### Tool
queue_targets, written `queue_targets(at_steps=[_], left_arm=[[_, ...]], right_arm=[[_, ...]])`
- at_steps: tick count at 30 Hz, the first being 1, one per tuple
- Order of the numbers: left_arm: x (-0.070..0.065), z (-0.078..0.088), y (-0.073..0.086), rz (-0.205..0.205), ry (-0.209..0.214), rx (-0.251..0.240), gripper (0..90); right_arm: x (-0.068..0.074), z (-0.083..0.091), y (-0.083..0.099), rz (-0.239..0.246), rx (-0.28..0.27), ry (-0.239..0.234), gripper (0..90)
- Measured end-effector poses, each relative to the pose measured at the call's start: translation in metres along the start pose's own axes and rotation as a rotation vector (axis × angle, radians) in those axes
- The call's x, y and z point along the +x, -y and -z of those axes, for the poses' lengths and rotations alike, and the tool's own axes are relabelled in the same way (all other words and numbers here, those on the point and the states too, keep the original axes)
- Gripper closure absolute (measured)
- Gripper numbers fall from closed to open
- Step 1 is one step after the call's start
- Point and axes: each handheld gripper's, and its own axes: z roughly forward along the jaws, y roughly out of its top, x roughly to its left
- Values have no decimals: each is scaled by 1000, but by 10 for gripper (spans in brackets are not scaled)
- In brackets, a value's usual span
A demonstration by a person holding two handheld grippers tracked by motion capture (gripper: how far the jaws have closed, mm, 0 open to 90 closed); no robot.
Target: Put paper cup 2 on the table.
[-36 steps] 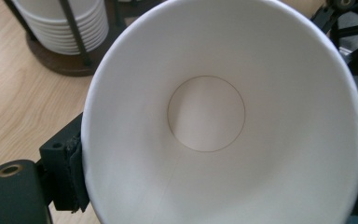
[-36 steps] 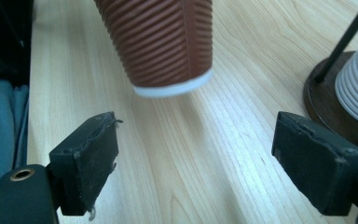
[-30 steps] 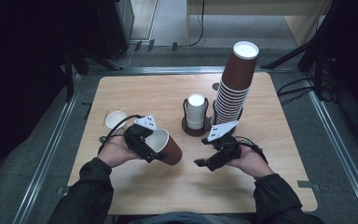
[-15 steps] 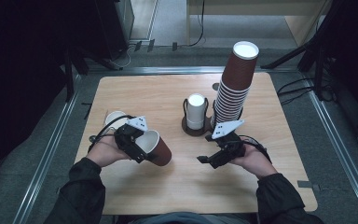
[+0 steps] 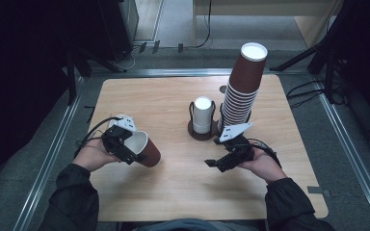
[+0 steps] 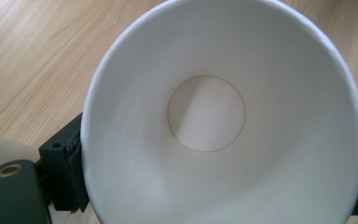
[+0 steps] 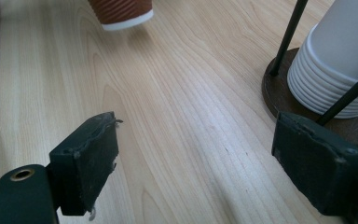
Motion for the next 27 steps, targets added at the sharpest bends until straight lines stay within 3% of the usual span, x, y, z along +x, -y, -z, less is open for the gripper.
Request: queue_targets(at_steps=[8,16,27], left_arm=[[8,7,13,12,-43,60,87],[18,19,30,70,-77,97,83],[23,15,37,88,-108,159,77]], right_arm=[[-1,0,1,-1,4,5,147],[0,-1,1,-3,7,4,147],[0,-1,1,-2,11,6,147]])
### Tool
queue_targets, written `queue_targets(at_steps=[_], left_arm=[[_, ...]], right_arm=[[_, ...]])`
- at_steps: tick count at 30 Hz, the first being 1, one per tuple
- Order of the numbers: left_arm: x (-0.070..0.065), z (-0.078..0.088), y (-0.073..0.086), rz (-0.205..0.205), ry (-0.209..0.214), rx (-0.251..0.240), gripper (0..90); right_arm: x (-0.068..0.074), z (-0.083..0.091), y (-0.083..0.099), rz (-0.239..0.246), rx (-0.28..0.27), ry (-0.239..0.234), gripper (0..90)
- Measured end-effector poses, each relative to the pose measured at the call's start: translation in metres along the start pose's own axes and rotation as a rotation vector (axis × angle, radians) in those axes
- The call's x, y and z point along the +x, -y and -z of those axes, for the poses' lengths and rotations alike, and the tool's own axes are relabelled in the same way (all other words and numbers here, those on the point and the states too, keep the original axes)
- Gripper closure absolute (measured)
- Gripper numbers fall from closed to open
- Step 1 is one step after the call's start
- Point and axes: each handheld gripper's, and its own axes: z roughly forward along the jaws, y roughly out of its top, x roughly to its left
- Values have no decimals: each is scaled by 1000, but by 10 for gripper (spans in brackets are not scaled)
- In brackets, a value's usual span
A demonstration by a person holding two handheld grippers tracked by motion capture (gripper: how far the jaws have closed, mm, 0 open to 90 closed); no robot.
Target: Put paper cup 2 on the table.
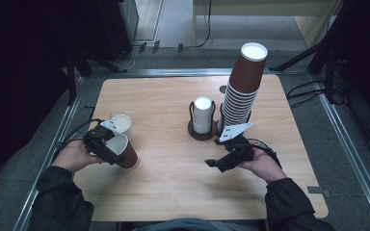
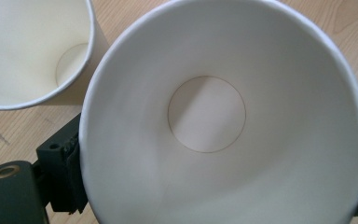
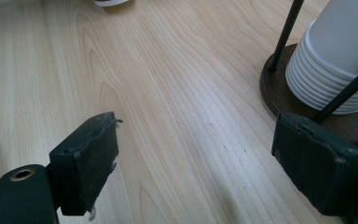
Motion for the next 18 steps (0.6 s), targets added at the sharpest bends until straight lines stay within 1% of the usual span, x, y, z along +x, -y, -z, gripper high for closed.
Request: queue_targets(at_steps=[6,7,8,14,18], left_arm=[[0,-3,-1,7,-29,25,69],[0,-4,-1,3,-34,31,68],[0,-5,-1,3,-40,22,66],[0,-5,-1,0,-37,9,63],[-1,-6,-1,-10,-19,6,53]], right_arm=[[-1,0,0,3,-5,-2,147],[0,0,0,3,-4,-2,147],[0,0,0,3,-4,-3,147],[-1,1,0,1,-5,-2,147],[-1,1,0,2,-3,-3,147]])
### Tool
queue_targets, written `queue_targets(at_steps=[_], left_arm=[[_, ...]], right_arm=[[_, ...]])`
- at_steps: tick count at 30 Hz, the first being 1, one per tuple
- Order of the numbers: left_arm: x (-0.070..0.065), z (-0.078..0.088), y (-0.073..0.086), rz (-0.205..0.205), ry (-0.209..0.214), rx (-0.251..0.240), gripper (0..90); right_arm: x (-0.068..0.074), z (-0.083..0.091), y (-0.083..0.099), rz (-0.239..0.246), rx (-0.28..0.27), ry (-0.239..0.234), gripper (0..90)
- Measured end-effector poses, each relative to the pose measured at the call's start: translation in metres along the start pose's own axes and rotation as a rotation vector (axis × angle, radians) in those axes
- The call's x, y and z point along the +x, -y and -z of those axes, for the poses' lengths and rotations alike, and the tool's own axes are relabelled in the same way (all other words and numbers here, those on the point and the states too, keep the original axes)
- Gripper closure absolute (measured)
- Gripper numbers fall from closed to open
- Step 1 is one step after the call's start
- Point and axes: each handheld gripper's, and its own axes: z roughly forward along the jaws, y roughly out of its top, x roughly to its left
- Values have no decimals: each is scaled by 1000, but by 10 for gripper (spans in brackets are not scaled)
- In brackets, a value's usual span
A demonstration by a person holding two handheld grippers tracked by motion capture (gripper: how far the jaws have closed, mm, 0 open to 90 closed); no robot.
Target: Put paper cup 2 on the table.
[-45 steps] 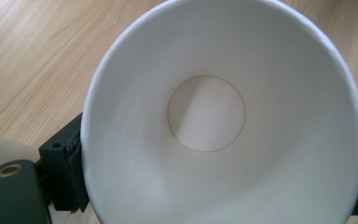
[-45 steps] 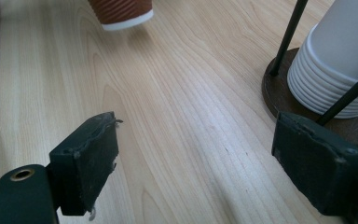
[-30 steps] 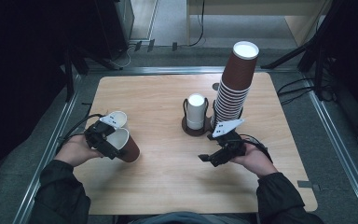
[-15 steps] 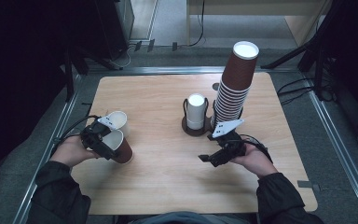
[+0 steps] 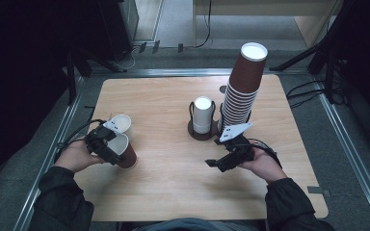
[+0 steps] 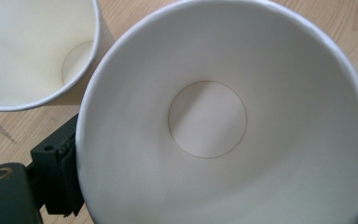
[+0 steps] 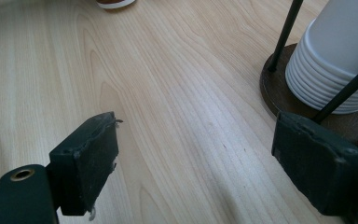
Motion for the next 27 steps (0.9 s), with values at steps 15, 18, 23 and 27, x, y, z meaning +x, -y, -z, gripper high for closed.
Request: queue_targets(at_steps=[15,18,23,27], left_arm=[[-2,4,-1,8,21,-26,0],[-2,6,-1,10,24,-37,0],[-2,10,-2,9,29,-53,0],[-3,15,-2,9,42,-70,0]], right_arm=[[0,0,0,-1,3,3,147],[0,0,0,-1,4,3,147],[0,0,1,-4,5,3,147],[0,0,1,-3,6,3,147]])
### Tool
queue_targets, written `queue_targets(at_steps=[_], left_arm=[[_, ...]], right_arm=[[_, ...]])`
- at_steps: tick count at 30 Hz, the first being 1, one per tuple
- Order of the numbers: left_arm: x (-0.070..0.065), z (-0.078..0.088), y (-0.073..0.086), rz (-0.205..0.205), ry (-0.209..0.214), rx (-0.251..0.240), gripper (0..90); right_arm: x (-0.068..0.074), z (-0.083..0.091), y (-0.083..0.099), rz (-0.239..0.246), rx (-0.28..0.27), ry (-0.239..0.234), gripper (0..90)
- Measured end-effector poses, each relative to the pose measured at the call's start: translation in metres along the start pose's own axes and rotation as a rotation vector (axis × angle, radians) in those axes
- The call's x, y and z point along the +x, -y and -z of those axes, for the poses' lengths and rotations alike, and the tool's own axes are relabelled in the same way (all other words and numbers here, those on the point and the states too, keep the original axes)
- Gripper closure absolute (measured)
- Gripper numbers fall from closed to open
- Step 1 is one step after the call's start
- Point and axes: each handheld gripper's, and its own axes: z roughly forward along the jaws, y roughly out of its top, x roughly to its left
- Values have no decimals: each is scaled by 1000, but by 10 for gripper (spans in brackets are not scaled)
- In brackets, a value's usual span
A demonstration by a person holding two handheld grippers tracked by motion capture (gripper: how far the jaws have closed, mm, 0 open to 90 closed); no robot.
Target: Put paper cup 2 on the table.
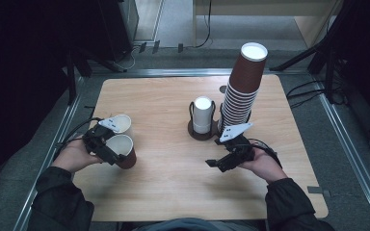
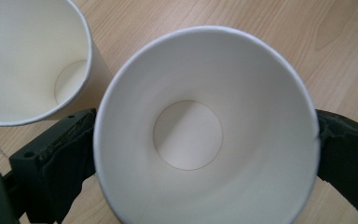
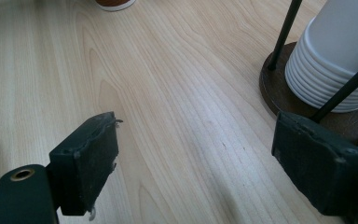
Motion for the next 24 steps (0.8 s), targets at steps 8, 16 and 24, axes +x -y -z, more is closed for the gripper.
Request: queue_targets(at_steps=[8,16,24], left_arm=[[-1,10,-4,7,-8,-38,0],[-1,18,-10,34,6,-78,0],[-5,20,-23,23,22,-122,0]], right_arm=[[0,0,1,0,2,1,147],[1,1,2,-1,3,3,147],[3,3,5,-4,7,11,147]])
